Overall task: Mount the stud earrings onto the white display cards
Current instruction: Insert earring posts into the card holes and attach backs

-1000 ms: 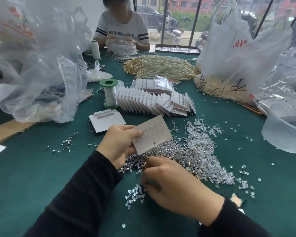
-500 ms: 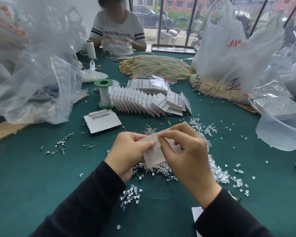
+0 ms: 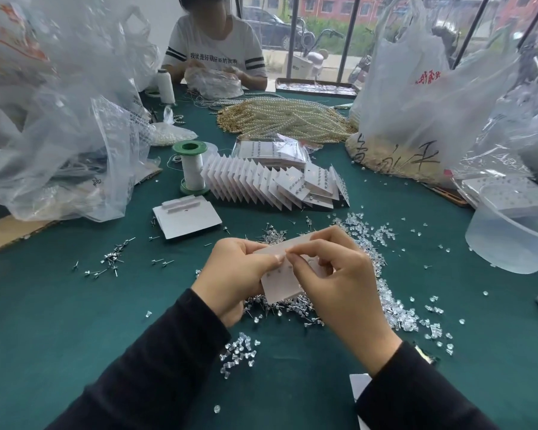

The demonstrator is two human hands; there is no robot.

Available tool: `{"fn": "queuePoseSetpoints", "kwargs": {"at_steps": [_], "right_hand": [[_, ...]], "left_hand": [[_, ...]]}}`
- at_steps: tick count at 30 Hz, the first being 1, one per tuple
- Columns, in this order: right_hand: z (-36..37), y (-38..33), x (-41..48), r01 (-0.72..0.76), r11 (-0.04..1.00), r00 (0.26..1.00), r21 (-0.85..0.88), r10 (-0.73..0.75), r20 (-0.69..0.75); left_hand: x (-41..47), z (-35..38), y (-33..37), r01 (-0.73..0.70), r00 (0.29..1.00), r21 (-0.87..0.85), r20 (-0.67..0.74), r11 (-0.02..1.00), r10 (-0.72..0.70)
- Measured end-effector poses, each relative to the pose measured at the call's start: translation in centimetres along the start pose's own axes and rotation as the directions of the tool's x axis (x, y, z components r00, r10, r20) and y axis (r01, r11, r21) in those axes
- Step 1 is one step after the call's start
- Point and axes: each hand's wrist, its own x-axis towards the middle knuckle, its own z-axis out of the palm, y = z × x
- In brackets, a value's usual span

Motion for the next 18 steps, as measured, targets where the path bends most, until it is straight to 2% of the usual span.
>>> {"fn": "queuePoseSetpoints", "kwargs": {"at_steps": [18], "right_hand": [[0.01, 0.00, -0.04, -0.040, 0.998, 0.999, 0.058, 0.038, 0.036]], "left_hand": [[0.28, -0.25, -0.01, 0.042, 0.999, 0.001, -0.006, 0.999, -0.042]]}}
